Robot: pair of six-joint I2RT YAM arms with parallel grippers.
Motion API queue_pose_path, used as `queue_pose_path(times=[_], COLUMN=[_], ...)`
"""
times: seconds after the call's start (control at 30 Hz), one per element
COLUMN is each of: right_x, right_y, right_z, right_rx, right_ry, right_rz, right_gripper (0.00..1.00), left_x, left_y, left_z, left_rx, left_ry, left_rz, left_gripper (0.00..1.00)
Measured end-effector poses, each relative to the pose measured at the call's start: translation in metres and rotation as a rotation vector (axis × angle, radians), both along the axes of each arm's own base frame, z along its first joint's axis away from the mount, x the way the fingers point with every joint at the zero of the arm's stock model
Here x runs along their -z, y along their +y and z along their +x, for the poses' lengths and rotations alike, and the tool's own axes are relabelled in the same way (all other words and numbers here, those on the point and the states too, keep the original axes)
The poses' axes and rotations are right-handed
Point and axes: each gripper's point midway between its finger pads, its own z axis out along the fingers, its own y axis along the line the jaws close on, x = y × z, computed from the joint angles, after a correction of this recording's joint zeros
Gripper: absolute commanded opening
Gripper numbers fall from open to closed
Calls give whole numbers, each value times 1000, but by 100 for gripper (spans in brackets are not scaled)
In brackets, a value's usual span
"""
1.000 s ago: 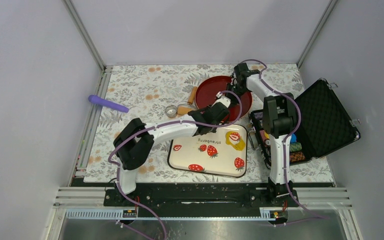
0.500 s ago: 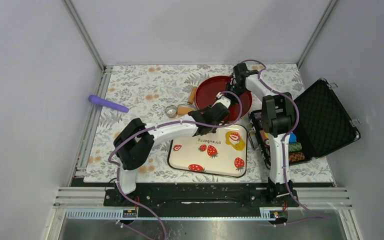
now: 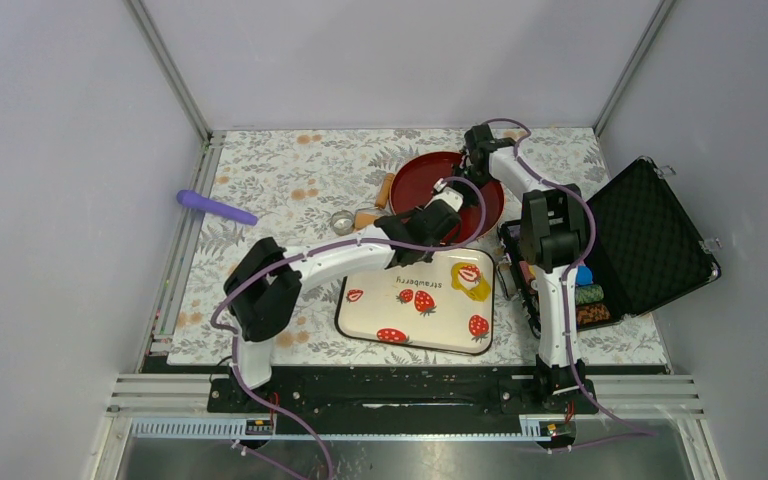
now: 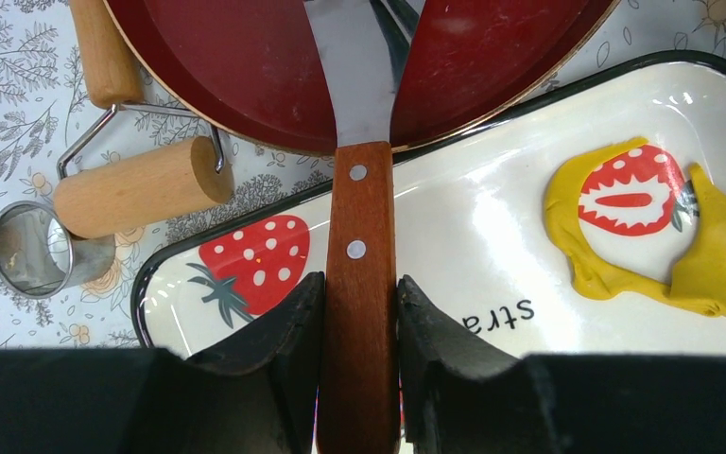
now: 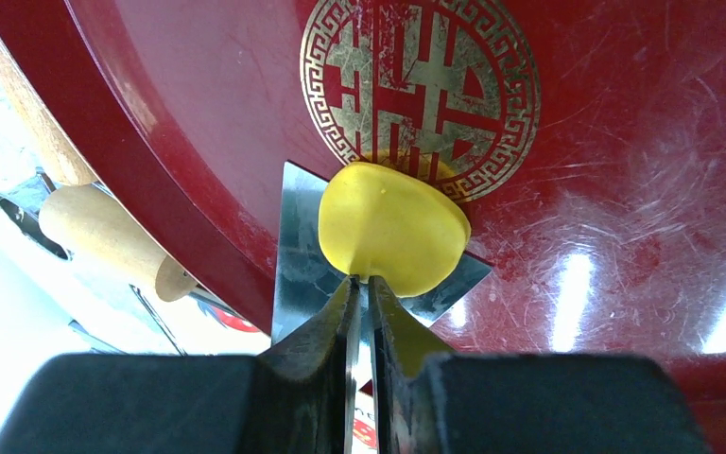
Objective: Roll out the dumpling wrappers from the dough
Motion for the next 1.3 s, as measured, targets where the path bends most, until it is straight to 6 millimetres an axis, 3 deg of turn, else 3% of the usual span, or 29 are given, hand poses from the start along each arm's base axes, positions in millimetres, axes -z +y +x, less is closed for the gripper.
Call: queue_pose_path(times=[0.33,0.53,0.7,0.87,1.03,1.07,1.17,1.3], right_x=[2,5,6,15,9,-1,-6,-29], right_y=[3,2,2,0,-6,-9,-10,-18], right_z=[-2,-4,-6,-16,-42,-55,-59,-85], right_rx=[-5,-6,-7,-8,-9,-9,-13,-25], right_ry=[8,16,24,46,67,71,43,28], right_rz=[-2,-12,-14,-10,-16,-17,-12,-11], right_gripper=[16,17,18,20,22,24,26,28], left_x=[-23,-59,-97,-120,-115,-105,-103,-96], left_y=[3,11,28,48,68,86,96,147], left_z=[-3,-8,-14,-18,-24,-30,-31,-42], left_rx=[11,-4,-29,-67,-105,-131,-156,-260], left_ry=[-13,-73,-138,-191,-202,-188,-188,-174], left_rz=[-2,-32,-85,-113,-94,-63,-76,-70], left_gripper=[0,0,0,0,0,0,0,0])
